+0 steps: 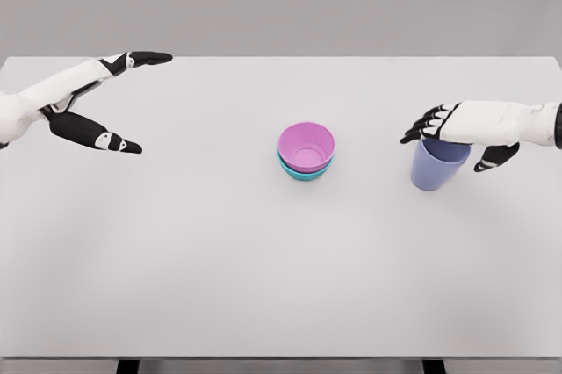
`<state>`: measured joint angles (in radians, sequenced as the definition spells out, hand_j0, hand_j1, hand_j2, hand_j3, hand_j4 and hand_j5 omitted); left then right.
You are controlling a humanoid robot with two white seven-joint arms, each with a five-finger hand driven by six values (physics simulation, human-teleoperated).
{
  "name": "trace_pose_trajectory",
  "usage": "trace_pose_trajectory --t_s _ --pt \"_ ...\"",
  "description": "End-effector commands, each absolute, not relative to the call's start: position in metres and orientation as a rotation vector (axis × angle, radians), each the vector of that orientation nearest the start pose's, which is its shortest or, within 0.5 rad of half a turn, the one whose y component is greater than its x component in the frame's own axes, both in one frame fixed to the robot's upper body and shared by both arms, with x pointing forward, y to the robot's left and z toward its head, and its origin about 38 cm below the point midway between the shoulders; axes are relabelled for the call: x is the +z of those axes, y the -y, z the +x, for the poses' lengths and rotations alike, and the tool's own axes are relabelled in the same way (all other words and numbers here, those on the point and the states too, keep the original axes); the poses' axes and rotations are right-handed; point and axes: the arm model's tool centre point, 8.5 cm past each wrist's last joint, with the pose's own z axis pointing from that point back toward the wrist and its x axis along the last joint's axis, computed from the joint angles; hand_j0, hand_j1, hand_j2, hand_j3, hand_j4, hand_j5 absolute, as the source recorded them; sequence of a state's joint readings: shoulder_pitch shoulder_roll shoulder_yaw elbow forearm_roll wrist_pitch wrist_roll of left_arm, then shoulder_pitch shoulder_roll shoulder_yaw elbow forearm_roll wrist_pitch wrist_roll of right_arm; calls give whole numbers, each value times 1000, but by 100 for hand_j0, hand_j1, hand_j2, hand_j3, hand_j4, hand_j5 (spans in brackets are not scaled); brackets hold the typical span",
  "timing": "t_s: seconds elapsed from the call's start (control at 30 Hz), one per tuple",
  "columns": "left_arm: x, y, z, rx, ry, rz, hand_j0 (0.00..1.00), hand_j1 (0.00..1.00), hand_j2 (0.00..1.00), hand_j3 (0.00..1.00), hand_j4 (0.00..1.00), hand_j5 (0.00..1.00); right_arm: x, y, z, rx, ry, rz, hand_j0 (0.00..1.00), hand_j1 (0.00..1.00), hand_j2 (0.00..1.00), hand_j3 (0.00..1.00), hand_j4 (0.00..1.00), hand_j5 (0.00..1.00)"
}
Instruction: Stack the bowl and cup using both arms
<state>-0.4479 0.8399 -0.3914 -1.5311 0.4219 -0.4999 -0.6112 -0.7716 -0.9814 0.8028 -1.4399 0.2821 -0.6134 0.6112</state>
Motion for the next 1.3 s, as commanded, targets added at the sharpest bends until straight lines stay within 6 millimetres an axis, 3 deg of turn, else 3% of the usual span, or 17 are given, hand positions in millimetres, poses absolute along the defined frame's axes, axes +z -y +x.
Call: trace_pose_trajectory --t_s 0.0,0.17,0.4,0.7,1.27 --pt "257 -326 406 -1333 1850 -189 100 100 100 100 100 100 227 340 427 2201 1187 -341 96 96 96 96 96 96" --pt "256 -326 407 -1329 1851 -190 100 100 100 100 100 100 226 341 427 2199 1181 -337 78 78 78 78 78 78" --pt "256 -326 407 -1329 1851 -190 100 100 100 100 100 100 230 334 432 2200 1205 -341 64 64 64 64 64 64" --pt "256 -326 407 -1329 1851 -190 100 100 100 100 100 100 254 324 442 2209 1261 -394 64 64 64 64 64 64" --pt "256 -326 407 -1329 1851 -190 100 100 100 100 100 100 298 244 463 2251 1521 -393 63 63 63 63 63 63"
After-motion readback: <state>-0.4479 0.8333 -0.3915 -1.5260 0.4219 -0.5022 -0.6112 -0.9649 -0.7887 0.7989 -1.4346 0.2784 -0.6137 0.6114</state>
